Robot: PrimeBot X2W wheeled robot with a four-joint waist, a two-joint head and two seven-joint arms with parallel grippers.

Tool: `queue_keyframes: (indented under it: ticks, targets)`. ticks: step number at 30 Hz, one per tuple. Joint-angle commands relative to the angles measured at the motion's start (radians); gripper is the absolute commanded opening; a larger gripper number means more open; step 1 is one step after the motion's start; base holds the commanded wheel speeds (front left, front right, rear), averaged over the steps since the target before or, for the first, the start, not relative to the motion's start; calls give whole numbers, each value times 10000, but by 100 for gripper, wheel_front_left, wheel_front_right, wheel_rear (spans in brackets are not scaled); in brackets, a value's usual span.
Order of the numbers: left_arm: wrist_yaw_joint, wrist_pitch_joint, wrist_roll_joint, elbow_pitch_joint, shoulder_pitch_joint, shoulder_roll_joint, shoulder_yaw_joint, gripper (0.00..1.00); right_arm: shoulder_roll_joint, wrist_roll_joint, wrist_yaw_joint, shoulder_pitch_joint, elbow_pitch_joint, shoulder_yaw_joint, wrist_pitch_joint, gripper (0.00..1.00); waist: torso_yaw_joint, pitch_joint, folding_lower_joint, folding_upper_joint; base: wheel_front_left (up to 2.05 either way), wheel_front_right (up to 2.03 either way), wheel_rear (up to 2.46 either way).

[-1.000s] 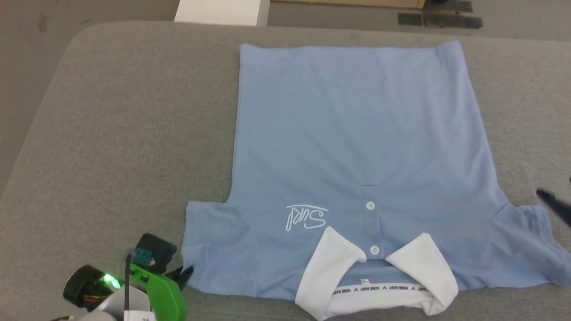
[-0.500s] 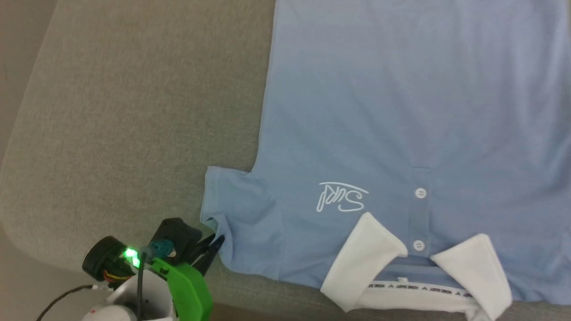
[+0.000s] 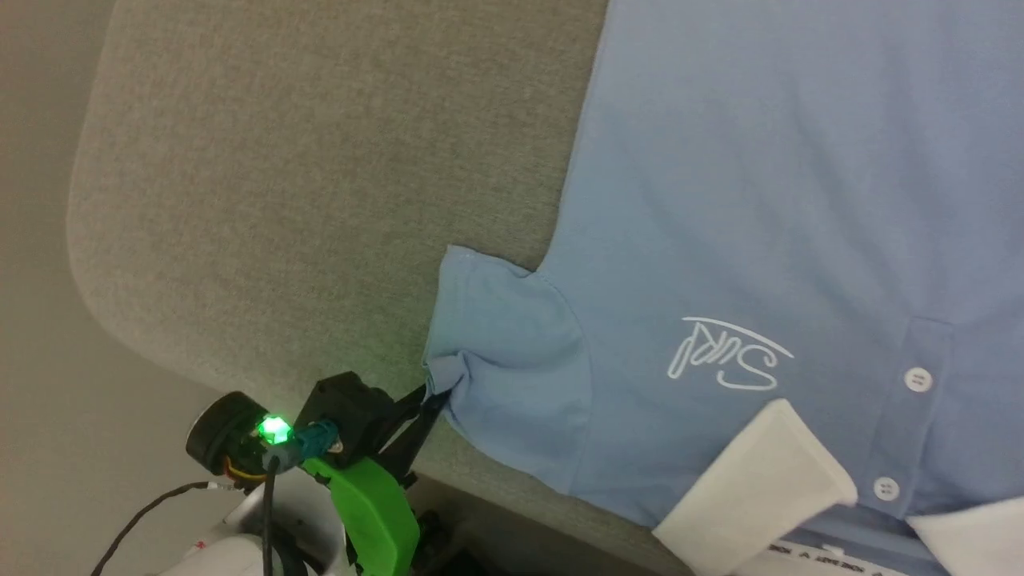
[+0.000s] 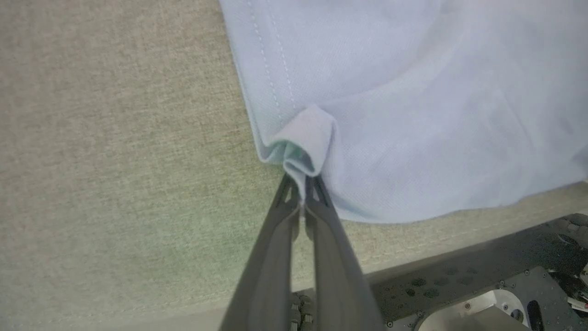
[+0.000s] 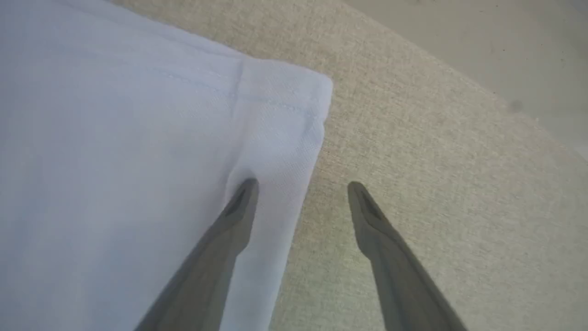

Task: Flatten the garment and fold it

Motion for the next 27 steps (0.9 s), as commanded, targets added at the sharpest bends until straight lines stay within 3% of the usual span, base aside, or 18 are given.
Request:
queue_keyframes:
  ticks: [1, 7, 8, 9, 10, 18, 27]
  targets:
    - [17, -81, 146, 29, -168, -77, 7, 0, 47, -117, -17, -212, 151, 24, -112, 100, 663, 679, -2, 0, 0, 0, 0]
    - [101, -168, 135, 115, -157, -170, 28, 0, -17, -177, -17, -136, 494, 566, -200, 100, 630, 785, -2, 0, 0, 0, 0]
    - [107, -170, 133, 128, -158, -176, 26, 0, -45, -134, -17, -56, 538, 666, -194, 91, 608, 790, -2, 0, 0, 0, 0]
    - [108, -169, 133, 142, -159, -177, 23, 0, -70, -94, -17, 4, 561, 733, -190, 28, 590, 791, -2, 0, 0, 0, 0]
    - [107, -167, 133, 161, -166, -174, 22, 0, -101, -41, -17, 61, 589, 777, -195, 0, 564, 790, -2, 0, 0, 0, 0]
    - [148, -82, 73, 322, -207, -126, 56, 0, -277, 157, -17, 395, 660, 1073, -708, 0, 222, 314, -2, 0, 0, 0, 0]
    - [223, 291, -131, 851, -95, -45, -38, 0, 162, 745, -17, 2074, 765, 2173, -2312, 0, -901, -1644, -2, 0, 0, 0, 0]
